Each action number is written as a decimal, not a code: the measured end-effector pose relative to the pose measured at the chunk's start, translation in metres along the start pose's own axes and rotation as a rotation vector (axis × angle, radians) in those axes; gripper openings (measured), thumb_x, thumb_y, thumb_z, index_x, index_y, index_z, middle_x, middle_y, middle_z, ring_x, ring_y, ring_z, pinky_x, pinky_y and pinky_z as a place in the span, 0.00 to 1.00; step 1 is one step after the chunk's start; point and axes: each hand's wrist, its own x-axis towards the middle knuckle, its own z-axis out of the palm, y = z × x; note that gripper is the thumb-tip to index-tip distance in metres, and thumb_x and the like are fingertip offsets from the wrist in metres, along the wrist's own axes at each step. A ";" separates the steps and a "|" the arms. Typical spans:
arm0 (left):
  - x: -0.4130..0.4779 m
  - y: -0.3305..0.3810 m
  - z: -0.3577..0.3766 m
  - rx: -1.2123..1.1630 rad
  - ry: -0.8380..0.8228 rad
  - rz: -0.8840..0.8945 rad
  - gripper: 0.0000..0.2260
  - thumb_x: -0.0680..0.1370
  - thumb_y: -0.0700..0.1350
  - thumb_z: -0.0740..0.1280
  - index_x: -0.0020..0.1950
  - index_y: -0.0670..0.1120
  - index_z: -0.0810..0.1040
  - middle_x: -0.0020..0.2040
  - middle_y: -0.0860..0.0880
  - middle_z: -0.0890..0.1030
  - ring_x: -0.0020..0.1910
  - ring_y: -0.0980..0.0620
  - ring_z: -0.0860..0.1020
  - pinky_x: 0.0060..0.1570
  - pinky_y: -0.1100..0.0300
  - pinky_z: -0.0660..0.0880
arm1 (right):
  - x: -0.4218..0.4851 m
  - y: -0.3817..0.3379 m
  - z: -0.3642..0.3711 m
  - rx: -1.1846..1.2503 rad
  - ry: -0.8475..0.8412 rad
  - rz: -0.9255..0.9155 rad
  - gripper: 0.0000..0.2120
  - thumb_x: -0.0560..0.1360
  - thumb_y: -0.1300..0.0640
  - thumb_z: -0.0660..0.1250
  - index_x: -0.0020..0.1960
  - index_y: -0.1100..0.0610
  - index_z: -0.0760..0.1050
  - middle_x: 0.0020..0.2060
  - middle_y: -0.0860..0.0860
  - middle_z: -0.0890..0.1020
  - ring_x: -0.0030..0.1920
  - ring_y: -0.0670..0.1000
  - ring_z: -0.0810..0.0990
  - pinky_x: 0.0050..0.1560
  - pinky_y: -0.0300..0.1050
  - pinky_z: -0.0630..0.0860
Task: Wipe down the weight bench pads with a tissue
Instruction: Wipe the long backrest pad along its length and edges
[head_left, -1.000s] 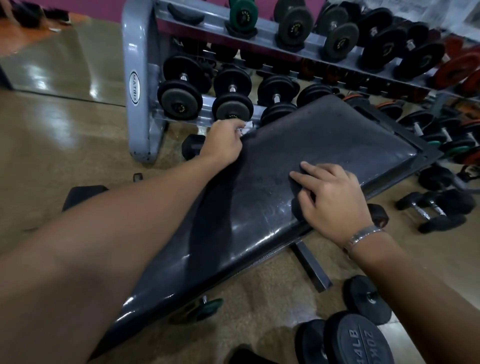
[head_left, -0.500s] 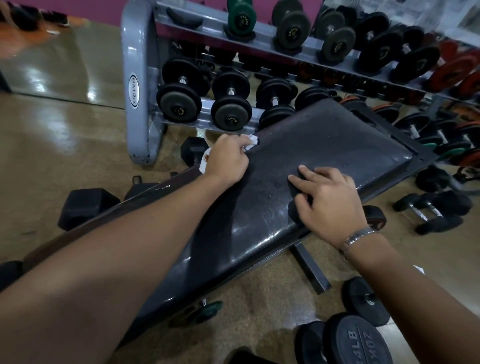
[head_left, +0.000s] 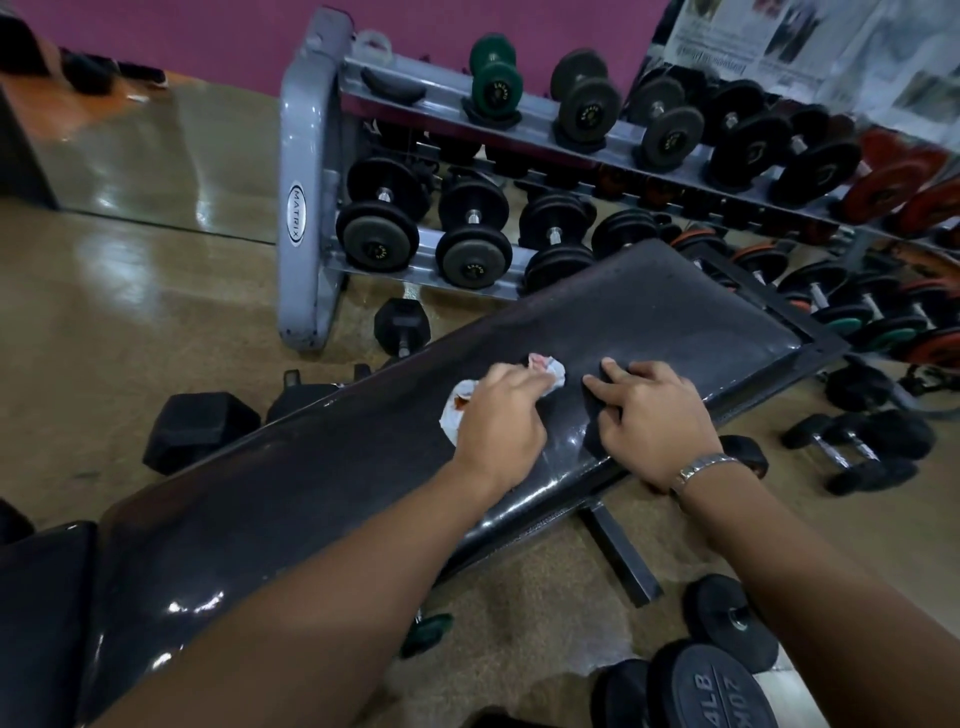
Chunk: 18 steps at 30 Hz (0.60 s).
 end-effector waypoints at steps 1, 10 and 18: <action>-0.008 0.005 0.000 0.000 -0.009 0.007 0.19 0.74 0.32 0.63 0.62 0.45 0.83 0.57 0.49 0.84 0.56 0.48 0.75 0.59 0.52 0.75 | 0.000 0.000 0.000 -0.005 -0.008 0.003 0.23 0.76 0.50 0.58 0.71 0.43 0.69 0.74 0.45 0.68 0.71 0.52 0.64 0.68 0.53 0.64; -0.055 0.032 -0.006 0.026 -0.056 0.093 0.24 0.70 0.33 0.64 0.65 0.45 0.80 0.61 0.50 0.82 0.60 0.48 0.75 0.63 0.53 0.74 | 0.002 -0.003 -0.003 -0.023 -0.044 0.019 0.24 0.76 0.50 0.57 0.72 0.42 0.68 0.75 0.44 0.67 0.72 0.51 0.63 0.68 0.51 0.65; -0.082 0.034 -0.006 0.070 -0.102 0.194 0.24 0.72 0.36 0.62 0.67 0.46 0.79 0.64 0.52 0.81 0.62 0.49 0.75 0.63 0.53 0.75 | -0.001 -0.006 -0.007 -0.039 -0.052 0.019 0.24 0.77 0.51 0.57 0.72 0.43 0.68 0.75 0.45 0.67 0.72 0.52 0.63 0.67 0.53 0.67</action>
